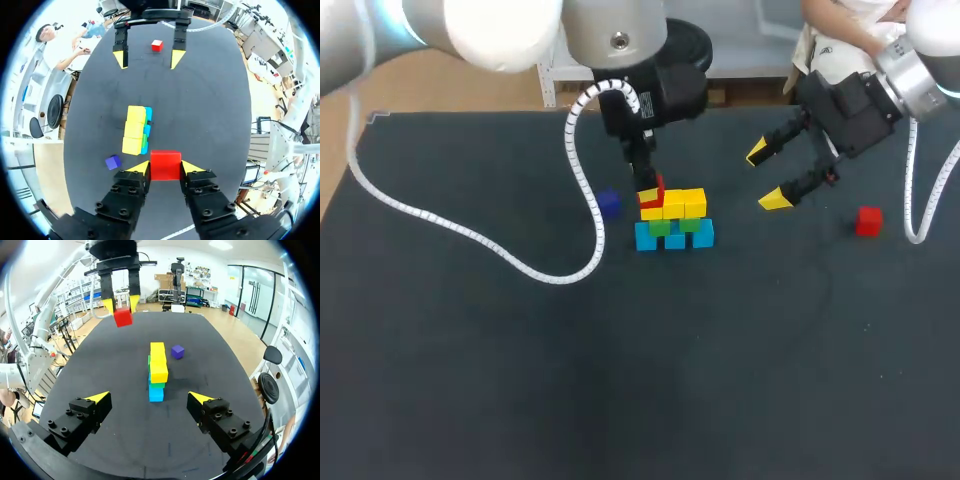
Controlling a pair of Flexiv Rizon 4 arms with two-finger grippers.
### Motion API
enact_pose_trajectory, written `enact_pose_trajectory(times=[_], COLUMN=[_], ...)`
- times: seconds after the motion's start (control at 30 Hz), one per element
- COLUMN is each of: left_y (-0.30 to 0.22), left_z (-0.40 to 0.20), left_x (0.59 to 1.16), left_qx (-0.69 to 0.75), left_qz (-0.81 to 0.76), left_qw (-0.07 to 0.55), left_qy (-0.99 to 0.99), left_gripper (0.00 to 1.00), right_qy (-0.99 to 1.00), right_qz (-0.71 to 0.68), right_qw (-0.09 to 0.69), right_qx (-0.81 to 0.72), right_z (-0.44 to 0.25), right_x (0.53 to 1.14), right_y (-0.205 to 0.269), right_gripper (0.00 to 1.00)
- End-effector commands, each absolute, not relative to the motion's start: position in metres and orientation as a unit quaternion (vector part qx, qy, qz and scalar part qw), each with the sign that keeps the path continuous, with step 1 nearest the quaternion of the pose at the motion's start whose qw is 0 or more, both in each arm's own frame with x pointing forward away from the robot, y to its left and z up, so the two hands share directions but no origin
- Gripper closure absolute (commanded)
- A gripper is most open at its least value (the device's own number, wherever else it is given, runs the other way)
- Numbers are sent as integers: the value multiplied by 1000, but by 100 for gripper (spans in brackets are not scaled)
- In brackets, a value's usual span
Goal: Place the blue cubes, place green cubes on the blue cubes, place the yellow cubes on the green cubes, then place the red cubes on the yellow cubes, and place purple cube on the red cubes.
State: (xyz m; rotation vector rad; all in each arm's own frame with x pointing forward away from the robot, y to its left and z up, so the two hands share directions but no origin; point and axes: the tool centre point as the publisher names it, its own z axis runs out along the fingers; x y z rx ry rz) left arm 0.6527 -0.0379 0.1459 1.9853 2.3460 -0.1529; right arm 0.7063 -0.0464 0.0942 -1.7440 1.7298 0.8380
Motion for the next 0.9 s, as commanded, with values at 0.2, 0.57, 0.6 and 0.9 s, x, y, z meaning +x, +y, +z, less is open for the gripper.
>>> enact_pose_trajectory(times=[0.2, 0.57, 0.6, 0.9], left_y=[-40, -43, -43, -43], left_z=[147, 148, 148, 148], left_x=[667, 667, 667, 667], left_qx=[653, 665, 665, 665], left_qz=[-62, -49, -49, -49], left_qw=[29, 33, 33, 33], left_qy=[755, 745, 745, 745], left_gripper=[100, 100, 100, 100], right_qy=[642, 642, 642, 642], right_qz=[310, 310, 310, 310], right_qw=[271, 271, 271, 271], right_qx=[-647, -647, -647, -647], right_z=[94, 94, 94, 94], right_x=[705, 705, 705, 705], right_y=[-47, -47, -47, -47], right_gripper=[0, 0, 0, 0])
